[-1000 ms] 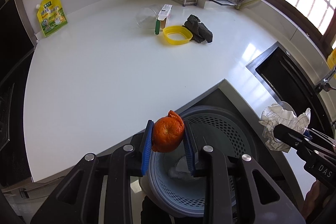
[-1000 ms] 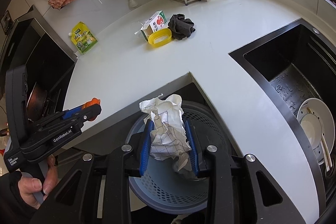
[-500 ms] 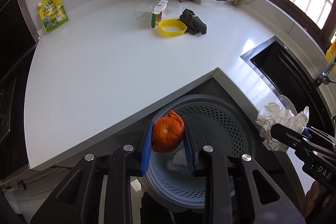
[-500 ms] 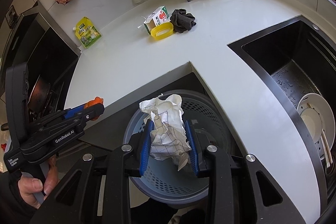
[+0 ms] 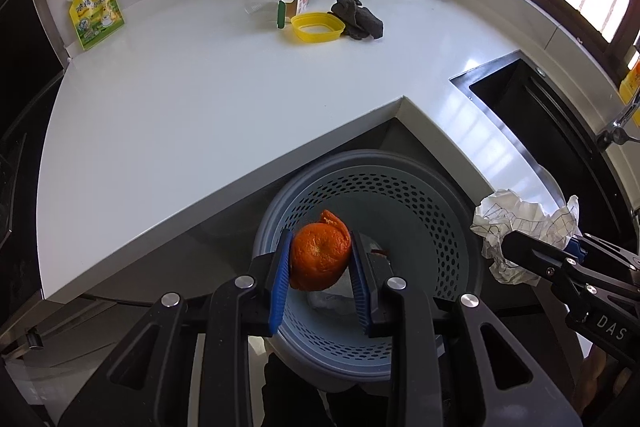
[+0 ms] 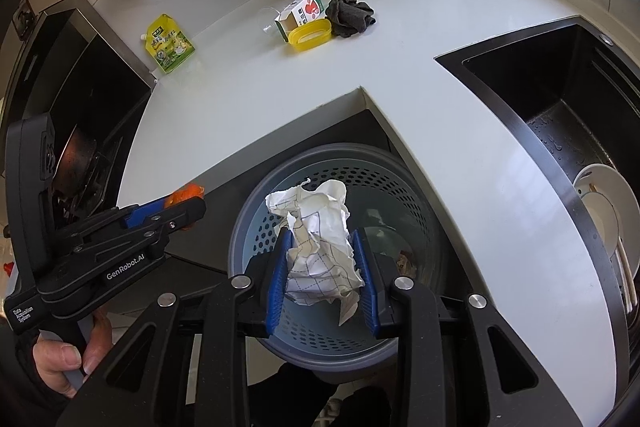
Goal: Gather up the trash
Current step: 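Carry the tangerine and checkered paper over the blue mesh basket with both tools, then open both tools to drop the tangerine and paper into the basket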
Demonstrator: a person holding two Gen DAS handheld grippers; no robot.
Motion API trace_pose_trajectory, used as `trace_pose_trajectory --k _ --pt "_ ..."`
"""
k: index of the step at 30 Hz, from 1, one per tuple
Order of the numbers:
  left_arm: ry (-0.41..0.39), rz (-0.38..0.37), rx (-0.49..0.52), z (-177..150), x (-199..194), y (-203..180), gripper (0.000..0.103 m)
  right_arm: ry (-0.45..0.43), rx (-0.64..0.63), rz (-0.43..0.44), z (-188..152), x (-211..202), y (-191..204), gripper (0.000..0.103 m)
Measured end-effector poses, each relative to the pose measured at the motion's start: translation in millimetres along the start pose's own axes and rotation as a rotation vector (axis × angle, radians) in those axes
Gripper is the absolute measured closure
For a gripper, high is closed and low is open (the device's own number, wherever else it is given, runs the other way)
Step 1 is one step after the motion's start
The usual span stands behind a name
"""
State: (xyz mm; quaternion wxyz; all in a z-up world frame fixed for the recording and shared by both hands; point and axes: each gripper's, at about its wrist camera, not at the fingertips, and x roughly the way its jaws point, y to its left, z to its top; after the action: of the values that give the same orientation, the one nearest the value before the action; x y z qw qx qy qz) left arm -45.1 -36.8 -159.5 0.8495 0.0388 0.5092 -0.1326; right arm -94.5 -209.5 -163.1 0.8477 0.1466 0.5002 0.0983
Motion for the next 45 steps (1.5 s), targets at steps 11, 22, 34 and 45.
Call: trace_pose_trajectory --k 11,22,34,45 --pt "0.071 -0.014 0.003 -18.4 23.5 -11.5 0.075 0.067 -0.012 0.006 -15.1 18.5 -4.2 0.072" --pt "0.101 -0.022 -0.009 -22.4 34.0 -14.1 0.068 0.108 -0.009 0.012 -19.8 31.5 -9.8 0.071" --pt "0.086 -0.003 -0.05 -20.5 24.7 -3.5 0.038 0.073 0.013 0.007 -14.0 23.2 -16.4 0.049" --pt "0.054 0.013 -0.069 -13.0 12.4 3.0 0.035 0.057 0.01 0.013 -8.9 16.2 -14.4 0.047"
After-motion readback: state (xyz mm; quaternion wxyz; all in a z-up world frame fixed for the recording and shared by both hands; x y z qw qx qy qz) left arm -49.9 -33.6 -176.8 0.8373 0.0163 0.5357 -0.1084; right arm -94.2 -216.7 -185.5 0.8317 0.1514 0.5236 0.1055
